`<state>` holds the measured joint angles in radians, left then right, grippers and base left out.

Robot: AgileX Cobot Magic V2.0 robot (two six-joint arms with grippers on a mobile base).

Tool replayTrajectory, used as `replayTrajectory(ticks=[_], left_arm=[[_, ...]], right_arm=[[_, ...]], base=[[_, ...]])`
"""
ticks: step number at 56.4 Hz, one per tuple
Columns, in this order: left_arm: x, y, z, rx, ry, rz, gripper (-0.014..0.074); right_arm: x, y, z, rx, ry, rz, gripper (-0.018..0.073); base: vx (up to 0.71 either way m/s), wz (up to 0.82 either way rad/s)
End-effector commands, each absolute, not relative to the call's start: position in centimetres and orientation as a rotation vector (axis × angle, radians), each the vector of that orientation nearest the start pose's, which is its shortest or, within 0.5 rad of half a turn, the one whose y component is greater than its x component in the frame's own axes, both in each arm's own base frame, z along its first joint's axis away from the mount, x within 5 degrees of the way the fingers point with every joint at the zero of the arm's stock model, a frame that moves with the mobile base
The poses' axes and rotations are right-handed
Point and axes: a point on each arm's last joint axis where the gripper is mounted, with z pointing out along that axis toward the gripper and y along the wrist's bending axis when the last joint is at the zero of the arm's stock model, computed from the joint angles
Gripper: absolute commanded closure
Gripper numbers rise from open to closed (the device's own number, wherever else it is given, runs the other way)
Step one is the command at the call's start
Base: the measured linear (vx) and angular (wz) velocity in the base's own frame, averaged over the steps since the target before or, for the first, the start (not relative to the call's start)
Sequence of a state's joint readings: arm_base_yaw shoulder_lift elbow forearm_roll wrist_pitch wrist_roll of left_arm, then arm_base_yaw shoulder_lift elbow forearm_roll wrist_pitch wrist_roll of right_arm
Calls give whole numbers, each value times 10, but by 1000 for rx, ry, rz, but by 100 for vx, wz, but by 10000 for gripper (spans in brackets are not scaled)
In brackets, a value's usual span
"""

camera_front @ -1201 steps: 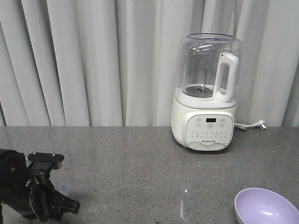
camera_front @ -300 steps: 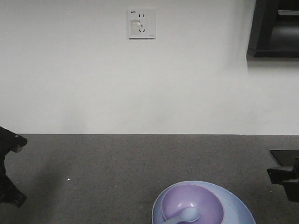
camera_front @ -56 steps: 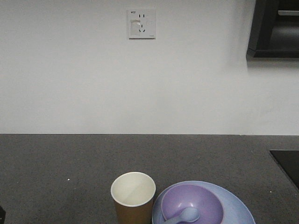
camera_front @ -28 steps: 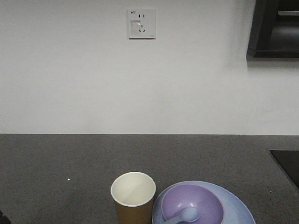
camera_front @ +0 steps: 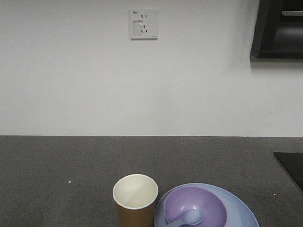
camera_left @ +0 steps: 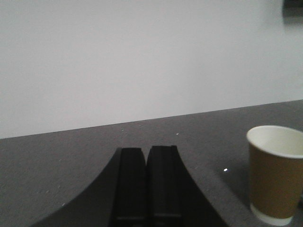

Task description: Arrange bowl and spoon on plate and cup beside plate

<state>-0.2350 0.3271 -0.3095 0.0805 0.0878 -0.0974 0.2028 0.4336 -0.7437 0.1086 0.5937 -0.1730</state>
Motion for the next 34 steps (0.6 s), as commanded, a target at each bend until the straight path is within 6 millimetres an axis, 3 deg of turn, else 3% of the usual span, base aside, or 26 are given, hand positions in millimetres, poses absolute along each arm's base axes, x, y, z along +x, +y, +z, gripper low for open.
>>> replayTrajectory(ticks=[1, 14, 34], left_arm=[[69, -12, 274, 121, 1456, -148, 600], [53, -5, 215, 71, 1433, -69, 600], [55, -4, 208, 70, 1526, -48, 600]], right_arm=[[70, 19, 390, -279, 1647, 135, 571], [70, 19, 390, -279, 1647, 135, 571], [70, 19, 390, -279, 1647, 135, 571]], base=[[0, 0], [0, 0], [0, 0]])
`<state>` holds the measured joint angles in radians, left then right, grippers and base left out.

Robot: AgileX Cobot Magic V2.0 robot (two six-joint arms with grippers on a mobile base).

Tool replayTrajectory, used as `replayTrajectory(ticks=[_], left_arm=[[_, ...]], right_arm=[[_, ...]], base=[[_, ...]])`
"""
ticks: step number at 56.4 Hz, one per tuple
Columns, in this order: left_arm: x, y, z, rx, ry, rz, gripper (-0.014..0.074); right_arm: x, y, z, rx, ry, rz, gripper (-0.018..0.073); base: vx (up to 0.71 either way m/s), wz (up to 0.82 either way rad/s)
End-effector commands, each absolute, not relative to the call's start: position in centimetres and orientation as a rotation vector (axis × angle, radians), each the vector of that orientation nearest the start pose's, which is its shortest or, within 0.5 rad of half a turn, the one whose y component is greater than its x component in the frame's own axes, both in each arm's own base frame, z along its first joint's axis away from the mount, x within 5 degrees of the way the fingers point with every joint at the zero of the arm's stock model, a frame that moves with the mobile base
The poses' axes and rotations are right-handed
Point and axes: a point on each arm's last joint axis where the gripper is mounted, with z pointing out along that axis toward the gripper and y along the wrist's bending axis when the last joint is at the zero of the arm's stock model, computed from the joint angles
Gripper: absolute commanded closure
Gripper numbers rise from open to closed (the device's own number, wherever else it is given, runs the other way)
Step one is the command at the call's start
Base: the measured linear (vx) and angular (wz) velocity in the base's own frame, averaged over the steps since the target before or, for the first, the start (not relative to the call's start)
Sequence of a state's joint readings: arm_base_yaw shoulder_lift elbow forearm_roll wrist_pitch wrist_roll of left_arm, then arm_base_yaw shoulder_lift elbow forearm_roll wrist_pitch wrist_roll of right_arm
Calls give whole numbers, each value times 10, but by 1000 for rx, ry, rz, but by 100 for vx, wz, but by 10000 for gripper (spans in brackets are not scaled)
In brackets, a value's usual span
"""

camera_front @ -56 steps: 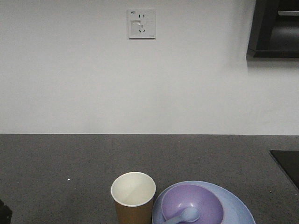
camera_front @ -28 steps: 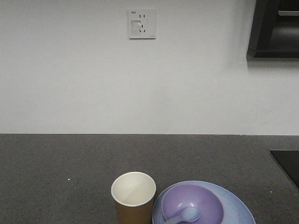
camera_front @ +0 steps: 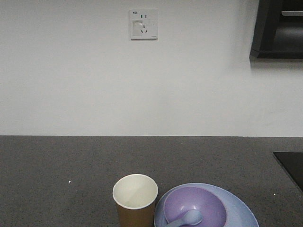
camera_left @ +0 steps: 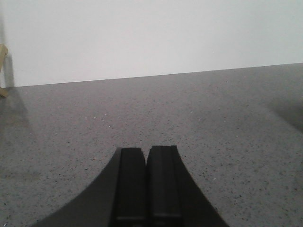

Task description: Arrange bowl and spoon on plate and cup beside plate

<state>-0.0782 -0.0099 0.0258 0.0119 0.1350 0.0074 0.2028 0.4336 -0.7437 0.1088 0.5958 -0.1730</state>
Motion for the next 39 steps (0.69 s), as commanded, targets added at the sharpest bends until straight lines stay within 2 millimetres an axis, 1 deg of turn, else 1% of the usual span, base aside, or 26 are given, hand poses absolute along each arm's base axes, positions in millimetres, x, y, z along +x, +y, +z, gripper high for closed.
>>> replayTrajectory(ticks=[1, 34, 39], left_arm=[[55, -4, 208, 70, 1526, -48, 600], [55, -4, 208, 70, 1526, -48, 600], [55, -4, 208, 70, 1526, -48, 600]], right_arm=[[70, 19, 390, -279, 1647, 135, 571], [70, 19, 390, -281, 1647, 132, 571], [71, 18, 390, -290, 1651, 105, 571]], base=[[0, 0], [0, 0], [0, 0]])
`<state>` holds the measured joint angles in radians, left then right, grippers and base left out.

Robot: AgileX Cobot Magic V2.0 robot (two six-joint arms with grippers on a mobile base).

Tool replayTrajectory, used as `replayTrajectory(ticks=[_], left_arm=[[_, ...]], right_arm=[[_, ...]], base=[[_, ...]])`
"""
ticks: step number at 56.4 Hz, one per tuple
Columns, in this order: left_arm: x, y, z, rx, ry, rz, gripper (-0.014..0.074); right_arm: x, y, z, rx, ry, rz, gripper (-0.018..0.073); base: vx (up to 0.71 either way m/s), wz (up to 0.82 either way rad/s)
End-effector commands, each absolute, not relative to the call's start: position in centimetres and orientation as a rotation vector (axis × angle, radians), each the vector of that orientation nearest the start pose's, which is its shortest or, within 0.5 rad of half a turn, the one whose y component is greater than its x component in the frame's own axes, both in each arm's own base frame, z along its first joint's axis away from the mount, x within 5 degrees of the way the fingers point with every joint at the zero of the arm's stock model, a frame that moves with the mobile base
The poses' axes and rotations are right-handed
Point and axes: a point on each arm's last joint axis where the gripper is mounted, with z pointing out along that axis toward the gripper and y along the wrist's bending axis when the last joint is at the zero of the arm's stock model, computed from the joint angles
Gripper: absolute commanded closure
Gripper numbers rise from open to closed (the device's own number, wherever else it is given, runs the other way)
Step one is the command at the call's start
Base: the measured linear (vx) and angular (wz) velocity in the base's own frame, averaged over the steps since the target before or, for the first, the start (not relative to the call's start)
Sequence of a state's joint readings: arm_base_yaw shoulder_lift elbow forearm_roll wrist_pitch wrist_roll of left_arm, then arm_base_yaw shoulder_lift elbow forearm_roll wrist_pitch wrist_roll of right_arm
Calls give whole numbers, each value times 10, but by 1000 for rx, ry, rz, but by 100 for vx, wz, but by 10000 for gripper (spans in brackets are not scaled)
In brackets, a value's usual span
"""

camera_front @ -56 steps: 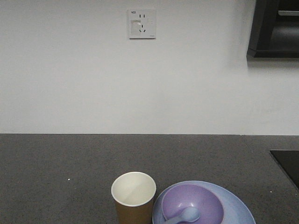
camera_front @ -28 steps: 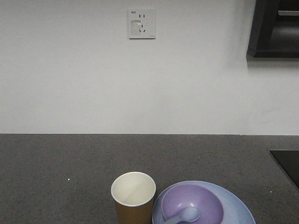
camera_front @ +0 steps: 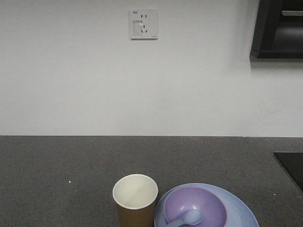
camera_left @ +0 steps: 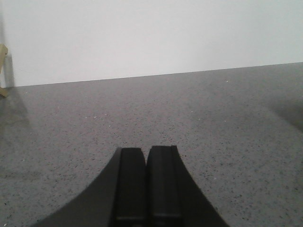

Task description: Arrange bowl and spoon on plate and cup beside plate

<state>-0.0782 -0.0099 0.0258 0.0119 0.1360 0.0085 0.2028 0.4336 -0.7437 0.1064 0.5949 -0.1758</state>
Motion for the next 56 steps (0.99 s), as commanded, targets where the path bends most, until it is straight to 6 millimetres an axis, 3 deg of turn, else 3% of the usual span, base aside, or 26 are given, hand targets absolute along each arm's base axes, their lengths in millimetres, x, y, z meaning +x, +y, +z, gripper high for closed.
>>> replayTrajectory(ticks=[1, 7, 15, 29, 38, 56], left_arm=[[55, -4, 208, 70, 1526, -48, 600], [55, -4, 208, 70, 1526, -48, 600], [55, -4, 208, 70, 1526, -48, 600], [55, -4, 208, 70, 1526, -48, 600], [55, -4, 208, 70, 1526, -48, 600], [55, -4, 208, 70, 1526, -48, 600]], right_arm=[[72, 18, 388, -290, 1655, 96, 571], [78, 15, 372, -227, 1650, 82, 571], [80, 7, 328, -77, 1575, 57, 571], [61, -5, 244, 70, 1451, -62, 571], [55, -7, 208, 95, 1426, -92, 571], [56, -7, 204, 102, 1486, -91, 571]], base=[[0, 0], [0, 0], [0, 0], [0, 0], [0, 0], [0, 0]])
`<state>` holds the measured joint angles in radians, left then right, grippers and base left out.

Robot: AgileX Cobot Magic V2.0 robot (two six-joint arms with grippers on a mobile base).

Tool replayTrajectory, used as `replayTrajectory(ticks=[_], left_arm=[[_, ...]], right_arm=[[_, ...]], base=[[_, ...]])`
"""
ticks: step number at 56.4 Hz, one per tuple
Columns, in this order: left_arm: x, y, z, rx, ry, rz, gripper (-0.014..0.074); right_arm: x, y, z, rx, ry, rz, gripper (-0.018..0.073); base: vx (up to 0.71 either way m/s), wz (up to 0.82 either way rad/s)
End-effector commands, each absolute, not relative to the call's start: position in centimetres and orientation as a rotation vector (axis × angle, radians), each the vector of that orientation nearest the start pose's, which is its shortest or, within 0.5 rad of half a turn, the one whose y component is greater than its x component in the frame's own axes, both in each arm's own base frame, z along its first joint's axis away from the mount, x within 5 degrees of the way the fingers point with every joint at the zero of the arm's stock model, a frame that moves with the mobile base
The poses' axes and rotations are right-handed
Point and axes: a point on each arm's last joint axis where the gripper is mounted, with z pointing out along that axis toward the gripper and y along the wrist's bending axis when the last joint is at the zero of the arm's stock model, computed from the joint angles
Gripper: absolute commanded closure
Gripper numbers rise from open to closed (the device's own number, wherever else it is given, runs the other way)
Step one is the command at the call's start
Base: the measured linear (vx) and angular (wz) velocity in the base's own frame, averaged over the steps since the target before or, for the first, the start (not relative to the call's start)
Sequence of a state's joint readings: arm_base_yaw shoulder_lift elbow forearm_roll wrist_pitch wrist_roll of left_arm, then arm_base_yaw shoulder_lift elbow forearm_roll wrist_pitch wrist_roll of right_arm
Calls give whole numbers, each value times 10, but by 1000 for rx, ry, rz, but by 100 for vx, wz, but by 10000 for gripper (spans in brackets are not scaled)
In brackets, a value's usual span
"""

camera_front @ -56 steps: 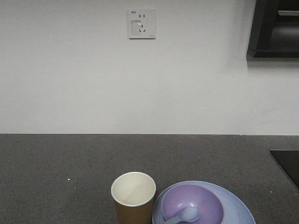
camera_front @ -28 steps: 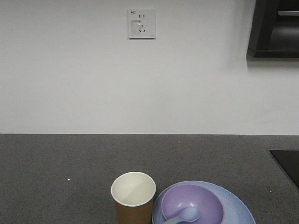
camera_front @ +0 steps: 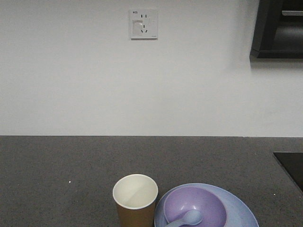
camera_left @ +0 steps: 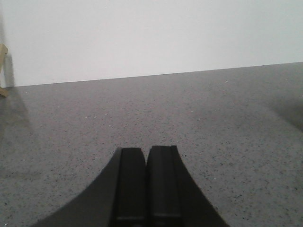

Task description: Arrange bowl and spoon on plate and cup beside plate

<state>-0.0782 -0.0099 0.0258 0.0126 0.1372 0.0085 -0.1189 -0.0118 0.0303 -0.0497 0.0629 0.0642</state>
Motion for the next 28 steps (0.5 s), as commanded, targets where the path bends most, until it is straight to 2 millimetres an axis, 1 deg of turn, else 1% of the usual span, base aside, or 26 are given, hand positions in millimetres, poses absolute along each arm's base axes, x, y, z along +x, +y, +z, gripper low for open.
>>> replayTrajectory(ticks=[1, 28], left_arm=[[55, -4, 208, 70, 1526, -48, 600], [55, -4, 208, 70, 1526, -48, 600]], right_arm=[[56, -7, 204, 102, 1486, -91, 571], [56, -7, 204, 102, 1486, -91, 571]], base=[[0, 0], [0, 0]])
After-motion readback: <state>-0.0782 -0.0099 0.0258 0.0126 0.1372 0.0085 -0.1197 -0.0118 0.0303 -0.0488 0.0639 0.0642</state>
